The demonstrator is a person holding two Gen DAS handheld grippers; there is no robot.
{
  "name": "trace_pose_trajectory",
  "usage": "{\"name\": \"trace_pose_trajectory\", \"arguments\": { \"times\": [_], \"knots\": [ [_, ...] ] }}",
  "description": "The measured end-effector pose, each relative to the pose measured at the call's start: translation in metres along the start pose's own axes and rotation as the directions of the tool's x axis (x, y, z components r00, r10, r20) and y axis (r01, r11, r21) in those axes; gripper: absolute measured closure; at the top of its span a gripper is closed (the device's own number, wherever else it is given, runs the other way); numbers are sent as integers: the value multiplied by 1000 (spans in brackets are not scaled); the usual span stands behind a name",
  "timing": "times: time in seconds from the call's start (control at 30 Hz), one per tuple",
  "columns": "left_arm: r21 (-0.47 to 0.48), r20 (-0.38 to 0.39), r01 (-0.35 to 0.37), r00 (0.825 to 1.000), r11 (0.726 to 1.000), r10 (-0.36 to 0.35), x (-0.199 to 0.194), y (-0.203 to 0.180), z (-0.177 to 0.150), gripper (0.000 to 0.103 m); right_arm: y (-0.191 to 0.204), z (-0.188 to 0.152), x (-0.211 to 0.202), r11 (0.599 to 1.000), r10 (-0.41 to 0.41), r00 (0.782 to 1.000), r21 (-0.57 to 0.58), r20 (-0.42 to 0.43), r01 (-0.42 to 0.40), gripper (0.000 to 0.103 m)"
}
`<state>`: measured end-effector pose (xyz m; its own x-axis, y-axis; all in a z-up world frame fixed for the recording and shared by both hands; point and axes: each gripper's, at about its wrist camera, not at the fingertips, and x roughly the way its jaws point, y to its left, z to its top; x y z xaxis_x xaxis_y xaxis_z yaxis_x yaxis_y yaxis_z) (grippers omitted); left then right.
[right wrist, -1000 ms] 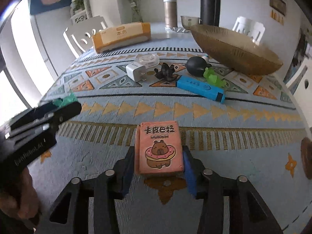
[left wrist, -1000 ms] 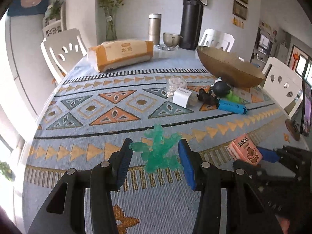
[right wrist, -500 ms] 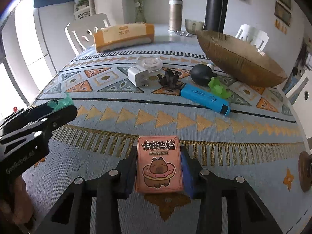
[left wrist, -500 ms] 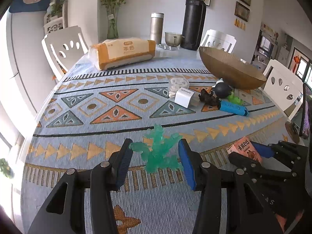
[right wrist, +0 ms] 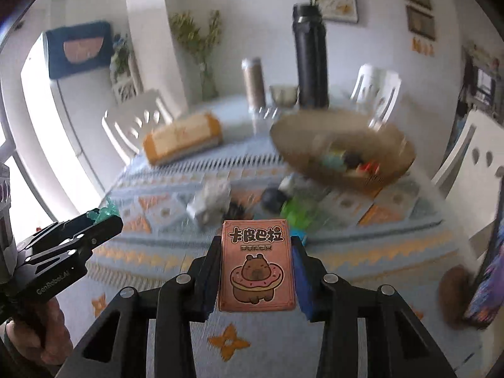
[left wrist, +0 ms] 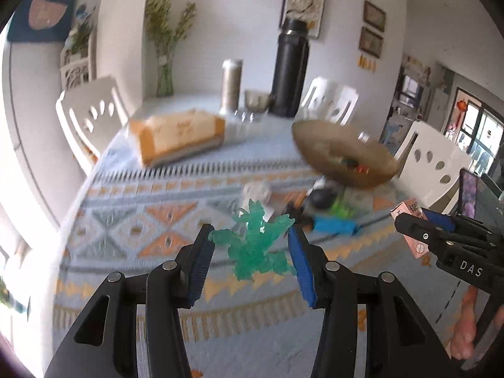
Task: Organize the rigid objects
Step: 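Carry green toy and pink capybara box over the bronze bowl and open both tools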
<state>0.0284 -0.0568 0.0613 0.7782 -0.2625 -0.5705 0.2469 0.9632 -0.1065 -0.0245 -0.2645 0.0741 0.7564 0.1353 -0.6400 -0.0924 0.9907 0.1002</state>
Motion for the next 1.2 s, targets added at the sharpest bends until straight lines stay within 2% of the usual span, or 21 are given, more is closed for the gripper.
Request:
{"name": "trace_pose_trajectory", "arguments": {
  "times": [0.27, 0.53, 0.67, 0.83, 0.97, 1.03, 1.13, 1.2],
  "knots": [
    [47, 71, 45, 996, 998, -48, -5, -30, 39, 58, -21, 29, -25, 999, -29, 995, 19, 92, 27, 63],
    [64, 75, 89, 993, 994, -94, 13, -51, 71, 58, -49, 47, -32, 995, -69, 987, 82, 142, 58, 63],
    [59, 103, 113, 988, 992, -119, 20, -59, 100, 58, -69, 72, -50, 988, -102, 973, 137, 208, 75, 63],
    [33, 97, 200, 974, 979, -203, 41, -68, 137, 58, -97, 106, -71, 970, -169, 945, 218, 281, 109, 63],
    [29, 53, 225, 973, 974, -226, 76, -83, 148, 58, -114, 126, -52, 962, -170, 955, 251, 244, 107, 63],
    [19, 2, 245, 970, 969, -245, 104, -95, 146, 58, -118, 130, -28, 958, -166, 965, 263, 201, 110, 63],
    [30, -31, 207, 978, 978, -206, 134, -108, 137, 58, -126, 125, 22, 954, -165, 981, 269, 104, 132, 63],
    [19, -58, 206, 977, 978, -205, 153, -112, 130, 58, -133, 115, 52, 947, -165, 985, 284, 41, 147, 63]
  ]
}}
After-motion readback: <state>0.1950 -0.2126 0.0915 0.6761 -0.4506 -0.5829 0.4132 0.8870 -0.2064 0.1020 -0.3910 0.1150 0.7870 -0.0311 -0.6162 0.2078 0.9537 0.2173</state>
